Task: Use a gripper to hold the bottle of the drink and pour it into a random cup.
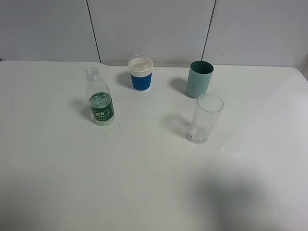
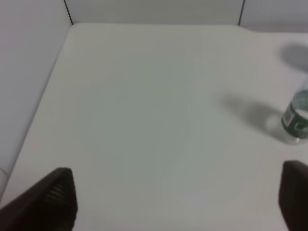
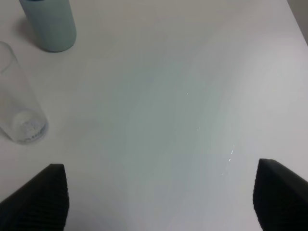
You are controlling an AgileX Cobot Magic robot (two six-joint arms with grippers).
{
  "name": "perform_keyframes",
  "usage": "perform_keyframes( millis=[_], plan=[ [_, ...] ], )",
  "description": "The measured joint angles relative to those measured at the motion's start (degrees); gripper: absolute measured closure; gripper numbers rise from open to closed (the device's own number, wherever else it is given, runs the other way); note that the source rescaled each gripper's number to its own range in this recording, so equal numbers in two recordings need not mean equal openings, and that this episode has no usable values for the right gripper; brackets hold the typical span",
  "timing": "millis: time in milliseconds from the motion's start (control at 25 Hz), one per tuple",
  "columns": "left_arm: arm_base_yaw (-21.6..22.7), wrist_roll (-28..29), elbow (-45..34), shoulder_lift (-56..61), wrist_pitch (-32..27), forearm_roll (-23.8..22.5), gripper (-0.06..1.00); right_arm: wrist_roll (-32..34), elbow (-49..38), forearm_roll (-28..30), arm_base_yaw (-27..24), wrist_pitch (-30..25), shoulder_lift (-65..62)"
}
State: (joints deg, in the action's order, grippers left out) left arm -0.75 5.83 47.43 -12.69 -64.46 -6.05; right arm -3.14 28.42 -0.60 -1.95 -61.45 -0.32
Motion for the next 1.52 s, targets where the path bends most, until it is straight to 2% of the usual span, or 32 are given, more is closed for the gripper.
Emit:
perform_keyframes(
  millis=[200,400,840,1520],
  plan=[
    [0.0,0.0,-6.6,7.1,1.6,2.8,0.31,0.0,0.0,0.0,0.0,0.0,0.0],
    [0.0,-0.4,-11.1,12.5,2.2,3.2,0.31,0.0,0.0,0.0,0.0,0.0,0.0],
    [0.0,-2.8,-18.1,13.0,4.1,3.4,0.31,0.0,0.0,0.0,0.0,0.0,0.0],
    [0.0,-2.9,-18.5,13.0,4.1,3.4,0.31,0.0,0.0,0.0,0.0,0.0,0.0]
  ],
)
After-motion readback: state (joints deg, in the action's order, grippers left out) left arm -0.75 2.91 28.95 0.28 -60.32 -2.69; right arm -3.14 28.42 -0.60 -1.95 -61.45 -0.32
